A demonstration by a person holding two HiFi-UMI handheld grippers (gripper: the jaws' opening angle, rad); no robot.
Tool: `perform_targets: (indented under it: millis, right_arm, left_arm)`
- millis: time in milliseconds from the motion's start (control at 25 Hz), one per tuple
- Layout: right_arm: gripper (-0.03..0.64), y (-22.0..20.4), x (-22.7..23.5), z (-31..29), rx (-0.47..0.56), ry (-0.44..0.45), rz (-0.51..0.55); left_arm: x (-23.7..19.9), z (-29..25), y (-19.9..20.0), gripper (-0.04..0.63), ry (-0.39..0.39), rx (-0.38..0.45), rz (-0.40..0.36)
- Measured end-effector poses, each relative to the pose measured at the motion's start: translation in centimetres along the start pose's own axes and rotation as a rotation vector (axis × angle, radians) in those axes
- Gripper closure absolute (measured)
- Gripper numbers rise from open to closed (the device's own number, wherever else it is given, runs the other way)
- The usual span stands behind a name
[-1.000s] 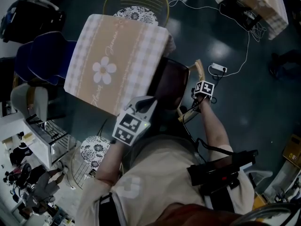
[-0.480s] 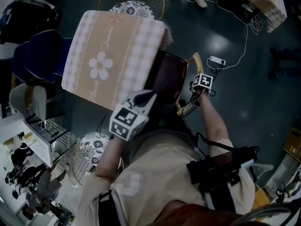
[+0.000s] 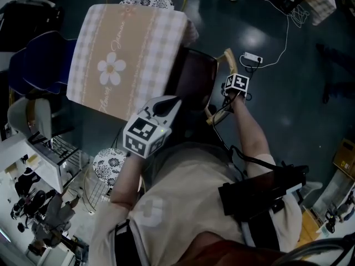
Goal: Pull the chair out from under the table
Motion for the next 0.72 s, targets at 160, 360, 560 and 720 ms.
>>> perform_targets:
  millis: [160,360,560,720]
  right_arm:
    - [0.476,-0.1,0.0,-0.1,0.0,-0.001,0.0]
    - [0.476,0.0,-0.1,-0.1,-0.003,0.001,-0.001]
    - [0.476,-0.2,0.2,-0.1,-0.002,-0.002,-0.006]
    - [0.479,-0.2,1.2,-0.1,0.001,-0.015,-0.013]
  left_arm:
    - [-0.1,0.0,-0.3,0.588,0.0,0.0,0.002]
    - [-0.1,-0.1,-0.5,0.588,-0.014,-0.001,0.001]
    - [-0.2,-0.2,-0.4,0.588,-0.011,-0.001,-0.003]
    - [-0.2,-0.5,-0.1,0.588,-0.007,0.0,-0.009]
Point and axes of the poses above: the fingertips, and each gripper's own axes: z backward along the fingers, x to its right, y out of its top, the point moved 5 cm from there along z, backward along the fingers, and after that the axes turned 4 degrees about x, right-handed, at the moved point
